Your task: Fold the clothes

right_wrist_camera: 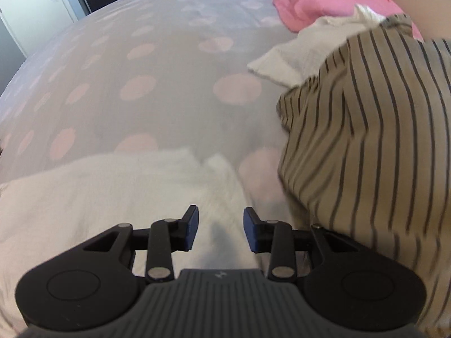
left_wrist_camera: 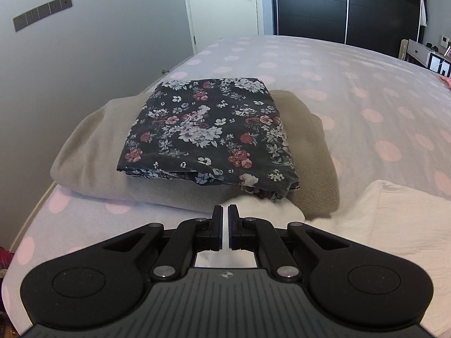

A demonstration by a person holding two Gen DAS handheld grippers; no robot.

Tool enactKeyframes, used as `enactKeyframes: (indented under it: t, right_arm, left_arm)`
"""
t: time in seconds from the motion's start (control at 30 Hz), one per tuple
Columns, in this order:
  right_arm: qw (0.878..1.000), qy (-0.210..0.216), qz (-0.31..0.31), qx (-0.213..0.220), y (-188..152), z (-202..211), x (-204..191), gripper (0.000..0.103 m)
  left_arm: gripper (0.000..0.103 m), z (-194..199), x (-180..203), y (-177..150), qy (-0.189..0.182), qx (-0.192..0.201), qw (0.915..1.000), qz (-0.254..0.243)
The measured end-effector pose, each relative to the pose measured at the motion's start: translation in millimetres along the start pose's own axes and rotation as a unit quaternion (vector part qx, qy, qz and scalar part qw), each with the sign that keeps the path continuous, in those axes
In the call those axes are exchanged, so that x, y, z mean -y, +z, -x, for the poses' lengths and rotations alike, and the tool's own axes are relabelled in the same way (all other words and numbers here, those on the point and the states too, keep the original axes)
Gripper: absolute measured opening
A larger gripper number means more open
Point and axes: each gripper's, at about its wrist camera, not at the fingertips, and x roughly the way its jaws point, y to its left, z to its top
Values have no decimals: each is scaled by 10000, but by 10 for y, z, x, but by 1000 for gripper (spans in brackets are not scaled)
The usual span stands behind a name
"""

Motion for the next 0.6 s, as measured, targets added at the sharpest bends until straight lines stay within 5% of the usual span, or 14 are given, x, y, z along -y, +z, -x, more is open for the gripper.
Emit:
enactKeyframes:
  t: [0.23, 0.4, 0.6]
  right_arm:
    - [9994, -122, -331, 67, 365, -484, 45, 38]
    - [9993, -89, -344, -121, 294, -772, -73, 39]
    - [9987, -411, 293, -14, 233, -794, -253, 32]
  left_arm:
    - [2, -76, 8, 51, 177, 14, 9998, 60]
    - [2, -231, -11, -9, 195, -211, 9996, -29]
    - [31, -520, -216, -197, 348, -585, 9976, 109]
